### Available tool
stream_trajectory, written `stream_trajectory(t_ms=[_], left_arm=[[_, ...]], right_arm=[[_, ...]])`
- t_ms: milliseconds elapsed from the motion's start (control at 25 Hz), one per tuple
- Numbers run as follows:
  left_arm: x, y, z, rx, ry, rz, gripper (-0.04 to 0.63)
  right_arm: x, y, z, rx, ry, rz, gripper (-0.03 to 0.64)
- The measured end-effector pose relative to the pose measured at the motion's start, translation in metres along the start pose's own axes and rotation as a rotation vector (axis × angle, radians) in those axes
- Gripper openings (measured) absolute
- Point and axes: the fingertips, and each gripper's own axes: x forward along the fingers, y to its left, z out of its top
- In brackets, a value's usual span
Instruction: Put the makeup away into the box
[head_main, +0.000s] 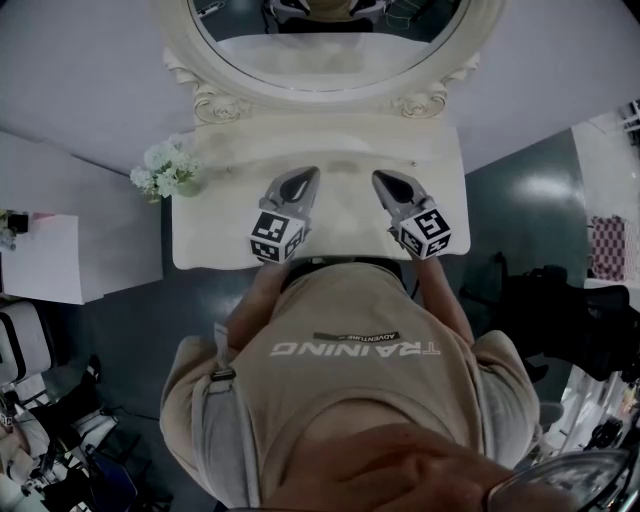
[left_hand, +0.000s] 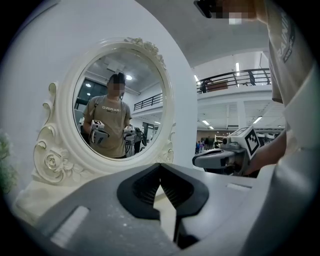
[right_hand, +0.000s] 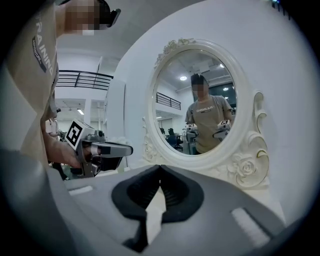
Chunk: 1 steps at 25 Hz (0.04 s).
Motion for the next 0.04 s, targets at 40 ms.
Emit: stream_trajectory(t_ms=[40], left_arm=[[0.0008, -0.0004, 0.0014, 0.003, -0.002, -0.002, 0.008]], right_arm=[[0.0006, 0.0008, -0.0013, 0.006, 0.004, 0.009, 0.003]])
